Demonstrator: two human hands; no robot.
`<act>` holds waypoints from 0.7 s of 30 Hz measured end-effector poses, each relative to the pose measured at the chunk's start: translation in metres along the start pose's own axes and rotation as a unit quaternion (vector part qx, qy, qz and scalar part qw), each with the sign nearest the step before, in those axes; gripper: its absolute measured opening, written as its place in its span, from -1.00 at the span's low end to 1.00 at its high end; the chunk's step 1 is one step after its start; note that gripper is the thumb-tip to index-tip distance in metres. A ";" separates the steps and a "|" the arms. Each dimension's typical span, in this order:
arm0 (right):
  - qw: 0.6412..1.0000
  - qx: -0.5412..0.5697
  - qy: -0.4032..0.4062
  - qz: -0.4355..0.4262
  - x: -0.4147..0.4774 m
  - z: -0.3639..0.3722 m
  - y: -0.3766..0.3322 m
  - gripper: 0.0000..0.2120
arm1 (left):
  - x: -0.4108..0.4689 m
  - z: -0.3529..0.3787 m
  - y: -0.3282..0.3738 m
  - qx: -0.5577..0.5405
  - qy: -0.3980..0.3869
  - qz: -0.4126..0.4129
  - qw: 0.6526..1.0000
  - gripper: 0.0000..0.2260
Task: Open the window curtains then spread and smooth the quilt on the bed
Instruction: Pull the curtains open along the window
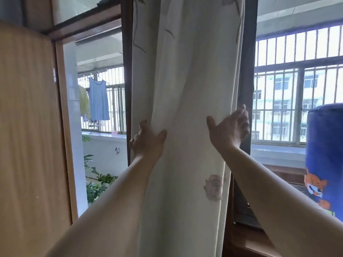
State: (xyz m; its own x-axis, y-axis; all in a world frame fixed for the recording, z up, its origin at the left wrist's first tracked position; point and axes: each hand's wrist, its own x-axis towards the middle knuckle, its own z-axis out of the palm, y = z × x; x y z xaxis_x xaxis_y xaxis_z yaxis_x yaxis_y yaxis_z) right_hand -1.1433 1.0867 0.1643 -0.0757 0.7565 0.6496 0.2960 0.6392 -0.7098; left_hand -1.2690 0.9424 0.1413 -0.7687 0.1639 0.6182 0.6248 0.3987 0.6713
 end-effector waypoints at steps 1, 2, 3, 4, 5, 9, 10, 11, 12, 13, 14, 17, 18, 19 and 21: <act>0.999 -0.001 -0.023 0.026 0.005 0.000 0.000 -0.11 | 0.003 0.000 0.006 0.020 -0.008 0.008 1.000 -0.54; 0.998 -0.009 -0.041 0.042 0.010 0.000 0.001 -0.18 | 0.005 0.001 0.010 0.053 -0.015 0.022 0.998 -0.63; 0.997 -0.022 -0.052 0.045 0.014 0.001 0.001 -0.30 | 0.006 0.002 0.013 0.093 -0.023 0.039 0.995 -0.70; 0.997 -0.036 -0.060 0.036 0.016 0.001 0.002 -0.45 | 0.007 0.003 0.013 0.128 -0.029 0.053 0.990 -0.72; 0.996 -0.043 -0.070 0.021 0.016 0.002 0.002 -0.59 | 0.006 0.004 0.012 0.153 -0.031 0.065 0.986 -0.72; 0.988 -0.102 -0.108 -0.041 0.014 0.010 -0.002 -0.77 | 0.010 0.010 -0.006 0.199 -0.007 0.099 0.975 -0.70; 0.984 -0.123 -0.111 -0.061 0.015 0.016 -0.004 -0.76 | 0.015 0.010 -0.011 0.211 0.001 0.104 0.972 -0.70; 0.980 -0.141 -0.114 -0.078 0.015 0.023 -0.007 -0.74 | 0.018 0.009 -0.015 0.222 0.006 0.105 0.969 -0.70; 0.977 -0.152 -0.123 -0.090 0.016 0.031 -0.010 -0.74 | 0.021 0.007 -0.020 0.228 0.005 0.100 0.968 -0.70; 0.973 -0.158 -0.134 -0.100 0.017 0.042 -0.014 -0.73 | 0.027 0.005 -0.024 0.233 0.006 0.096 0.968 -0.70; 0.971 -0.157 -0.143 -0.108 0.019 0.052 -0.017 -0.74 | 0.031 0.005 -0.028 0.232 0.011 0.090 0.968 -0.70; 0.970 -0.118 -0.166 -0.134 0.023 0.100 -0.033 -0.78 | 0.062 0.002 -0.052 0.236 0.030 0.064 0.969 -0.69; 0.969 -0.111 -0.166 -0.145 0.022 0.107 -0.035 -0.79 | 0.066 0.001 -0.056 0.241 0.032 0.060 0.968 -0.67; 0.967 -0.113 -0.164 -0.162 0.019 0.111 -0.036 -0.78 | 0.066 -0.001 -0.060 0.246 0.033 0.053 0.967 -0.65; 0.956 -0.130 -0.166 -0.202 0.015 0.123 -0.039 -0.74 | 0.069 -0.004 -0.070 0.248 0.030 0.036 0.968 -0.65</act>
State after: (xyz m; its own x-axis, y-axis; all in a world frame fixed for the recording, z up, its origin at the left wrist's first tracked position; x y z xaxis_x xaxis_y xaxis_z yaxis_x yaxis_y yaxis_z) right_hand -1.2734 1.0904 0.1685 -0.5187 0.4850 0.7041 0.4028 0.8650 -0.2992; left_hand -1.3654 0.9222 0.1382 -0.7069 0.1614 0.6886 0.5231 0.7745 0.3556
